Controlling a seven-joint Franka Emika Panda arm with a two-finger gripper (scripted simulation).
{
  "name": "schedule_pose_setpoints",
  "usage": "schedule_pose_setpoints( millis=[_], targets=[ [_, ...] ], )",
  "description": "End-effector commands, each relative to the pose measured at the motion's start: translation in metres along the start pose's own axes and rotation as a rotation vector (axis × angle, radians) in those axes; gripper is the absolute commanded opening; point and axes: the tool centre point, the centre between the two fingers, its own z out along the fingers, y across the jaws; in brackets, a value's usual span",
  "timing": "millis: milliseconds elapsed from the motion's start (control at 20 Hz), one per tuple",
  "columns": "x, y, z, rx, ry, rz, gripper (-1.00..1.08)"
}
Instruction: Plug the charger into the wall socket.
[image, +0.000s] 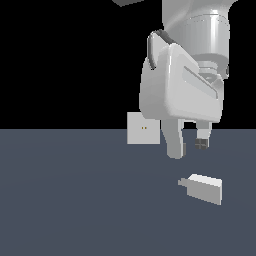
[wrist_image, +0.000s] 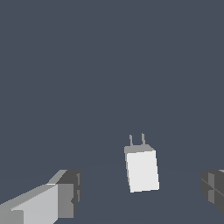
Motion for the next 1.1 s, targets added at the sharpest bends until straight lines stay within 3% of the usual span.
schedule_pose_setpoints(
  millis=[0, 1050],
  targets=[
    [-0.005, 0.003, 0.003, 0.000, 0.004, -0.036, 1.00],
    [-0.015, 0.011, 0.021, 0.000, 0.010, -0.108, 1.00]
  ],
)
